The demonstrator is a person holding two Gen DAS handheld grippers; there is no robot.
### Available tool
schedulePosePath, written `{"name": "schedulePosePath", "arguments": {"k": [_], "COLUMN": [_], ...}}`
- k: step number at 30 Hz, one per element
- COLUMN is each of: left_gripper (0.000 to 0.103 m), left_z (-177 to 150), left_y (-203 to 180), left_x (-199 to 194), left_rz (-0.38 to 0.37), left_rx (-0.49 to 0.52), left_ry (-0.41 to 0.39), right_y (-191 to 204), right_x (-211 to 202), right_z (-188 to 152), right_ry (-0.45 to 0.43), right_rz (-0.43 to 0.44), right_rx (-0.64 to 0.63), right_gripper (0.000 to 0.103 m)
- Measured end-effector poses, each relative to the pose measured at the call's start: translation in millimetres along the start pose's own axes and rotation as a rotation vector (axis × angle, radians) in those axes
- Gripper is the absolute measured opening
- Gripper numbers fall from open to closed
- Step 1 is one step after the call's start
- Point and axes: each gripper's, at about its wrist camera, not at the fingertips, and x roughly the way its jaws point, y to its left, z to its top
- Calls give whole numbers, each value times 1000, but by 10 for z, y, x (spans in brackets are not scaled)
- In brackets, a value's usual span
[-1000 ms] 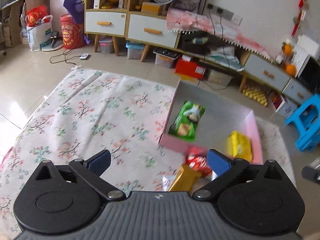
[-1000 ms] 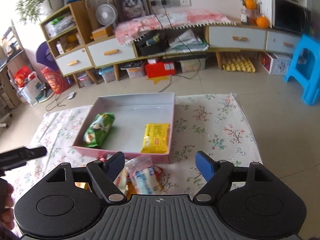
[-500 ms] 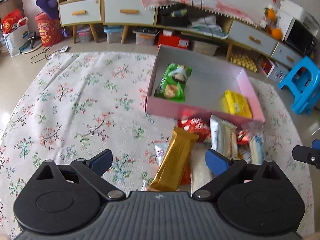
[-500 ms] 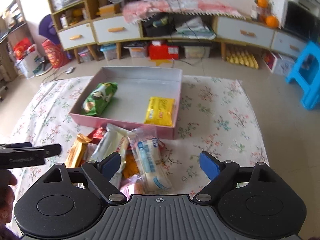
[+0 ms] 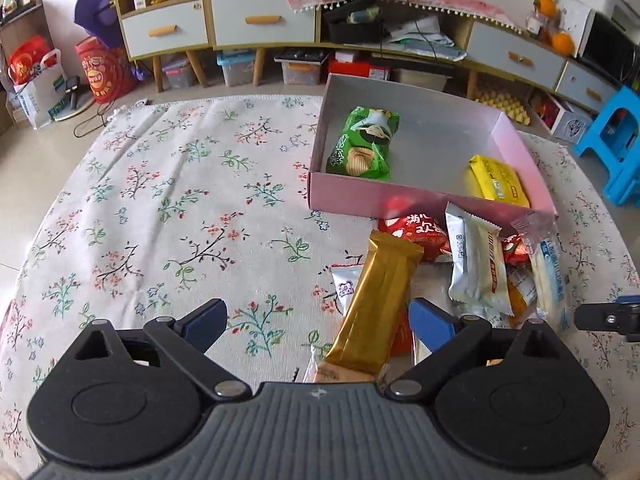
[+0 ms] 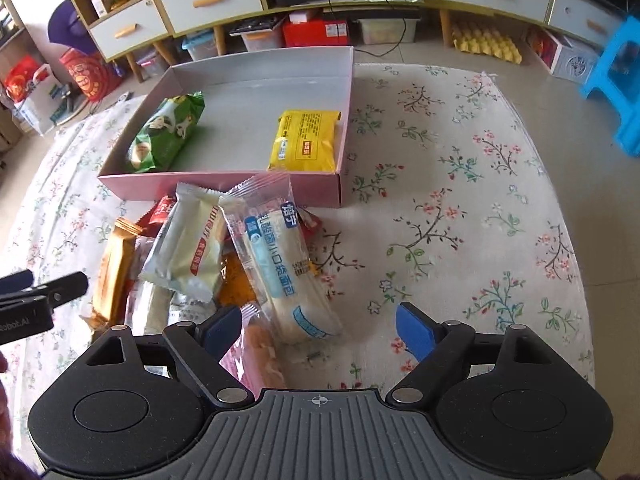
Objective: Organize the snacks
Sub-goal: 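Grasp the gold bar with the left tool while the right tool grasps the white bread pack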
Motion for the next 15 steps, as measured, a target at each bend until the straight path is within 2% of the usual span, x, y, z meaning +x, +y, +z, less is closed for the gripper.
{"name": "schedulePosePath", "arguments": {"k": [2,5,9,15], "left_gripper": [98,98,97,95], "left_z": [-53,-124,-99,-66], "left_y": [-19,-31,-4,-47], "left_x": [-64,-103,-70,13], "left_rz": [13,7,-9,5], "left_rx": [30,55,23,27], "left_ry": [-15,-16,5,8], "right_y": [-34,-22,7,102], "right_x": [-76,-97,3,61], "right_z": [-56,-165,-193,-131], "right_ry": [10,22,45,-18], "right_rz": [38,29,34,-13], "right_rx": [6,-32,-36,-49], "right_gripper": [85,85,85,83]}}
